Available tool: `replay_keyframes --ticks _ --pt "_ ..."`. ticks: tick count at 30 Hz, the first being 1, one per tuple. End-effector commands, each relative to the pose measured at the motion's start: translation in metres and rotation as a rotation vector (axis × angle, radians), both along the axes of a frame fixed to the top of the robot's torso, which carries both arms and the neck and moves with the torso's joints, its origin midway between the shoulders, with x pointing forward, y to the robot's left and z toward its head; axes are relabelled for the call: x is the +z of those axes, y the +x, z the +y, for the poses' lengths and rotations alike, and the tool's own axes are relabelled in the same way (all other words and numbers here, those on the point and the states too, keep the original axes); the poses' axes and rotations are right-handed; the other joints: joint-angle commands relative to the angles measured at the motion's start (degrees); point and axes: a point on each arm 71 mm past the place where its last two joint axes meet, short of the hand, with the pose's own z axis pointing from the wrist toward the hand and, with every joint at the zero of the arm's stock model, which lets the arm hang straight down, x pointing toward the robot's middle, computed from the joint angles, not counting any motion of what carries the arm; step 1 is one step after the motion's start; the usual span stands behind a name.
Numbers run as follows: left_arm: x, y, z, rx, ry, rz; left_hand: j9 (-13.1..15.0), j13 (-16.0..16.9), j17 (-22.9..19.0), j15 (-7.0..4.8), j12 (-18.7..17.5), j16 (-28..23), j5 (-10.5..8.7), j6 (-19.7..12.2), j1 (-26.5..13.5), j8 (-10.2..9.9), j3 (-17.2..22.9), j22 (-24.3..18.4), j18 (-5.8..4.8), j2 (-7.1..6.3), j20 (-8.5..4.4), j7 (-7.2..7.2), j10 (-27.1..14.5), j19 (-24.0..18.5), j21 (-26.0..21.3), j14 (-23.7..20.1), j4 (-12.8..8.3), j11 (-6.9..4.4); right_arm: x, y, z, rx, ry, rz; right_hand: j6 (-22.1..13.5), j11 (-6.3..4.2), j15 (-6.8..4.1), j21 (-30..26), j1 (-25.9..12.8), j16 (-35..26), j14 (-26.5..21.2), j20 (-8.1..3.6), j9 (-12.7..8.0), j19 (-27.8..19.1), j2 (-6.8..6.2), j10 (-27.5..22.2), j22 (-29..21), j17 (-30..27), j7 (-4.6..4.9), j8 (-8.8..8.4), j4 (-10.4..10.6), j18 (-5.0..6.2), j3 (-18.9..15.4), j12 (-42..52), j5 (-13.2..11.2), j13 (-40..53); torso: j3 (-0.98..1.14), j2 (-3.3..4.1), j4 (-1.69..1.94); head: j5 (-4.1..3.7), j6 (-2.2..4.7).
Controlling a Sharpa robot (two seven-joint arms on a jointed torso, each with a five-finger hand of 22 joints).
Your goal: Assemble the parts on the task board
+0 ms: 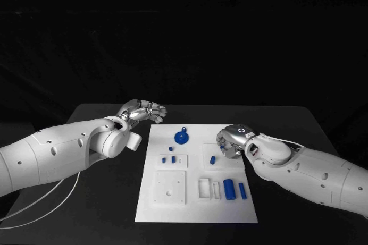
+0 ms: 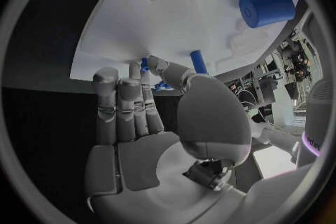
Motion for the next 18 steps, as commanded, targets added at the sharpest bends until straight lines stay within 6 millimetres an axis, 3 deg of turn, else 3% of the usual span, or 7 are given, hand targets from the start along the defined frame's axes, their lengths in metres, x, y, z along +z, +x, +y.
replay_keyframes --ticks 1,8,18 --pt "0.0018 -0.0003 -0.0020 -0.014 -0.012 -0.003 -0.09 -0.07 0.11 0.02 -0.05 -0.35 -0.06 -0.38 -0.52 0.25 -0.38 0.10 0.23 0.17 0.19 -0.18 -0.02 0.13 -0.31 0.58 -0.08 -0.02 -0.0165 -0.0072 0.0016 0.013 -0.082 0.042 0.51 -0.57 -0.64 0.34 0.04 0.20 -0.23 -0.35 0.15 -0.02 0.70 1.14 0.94 0.03 -0.11 0.39 -0.23 6.45 -0.26 0.47 -0.31 0.33 -0.02 -0.06 0.01 -0.04 -0.14" --pt "0.0018 -0.0003 -0.0020 -0.014 -0.012 -0.003 -0.09 -0.09 0.18 0.00 -0.04 -0.39 -0.06 -0.37 -0.47 0.27 -0.37 0.12 0.24 0.19 0.18 -0.19 0.00 0.14 -0.33 0.64 -0.11 -0.03 -0.0200 -0.0099 0.0035 0.017 -0.110 0.032 1.95 -1.11 -1.16 0.56 0.52 0.21 -0.23 -0.51 0.57 -0.07 1.63 2.02 1.06 0.04 -0.71 1.00 -0.92 6.45 0.41 1.50 -0.31 1.31 -0.02 -0.08 0.01 -0.13 -0.17" --pt "0.0020 -0.0004 -0.0022 -0.014 -0.013 -0.004 -0.09 -0.12 0.28 -0.02 -0.03 -0.45 -0.06 -0.36 -0.45 0.30 -0.38 0.14 0.23 0.21 0.17 -0.20 0.03 0.17 -0.36 0.73 -0.12 -0.04 -0.0193 -0.0109 0.0057 0.013 -0.121 0.004 3.04 -1.55 -1.58 0.85 0.59 0.24 -0.20 -0.65 0.86 -0.02 1.81 2.72 1.11 0.07 -1.13 1.34 -1.53 6.45 0.99 2.31 -0.31 2.16 -0.04 -0.06 0.04 -0.19 -0.21"
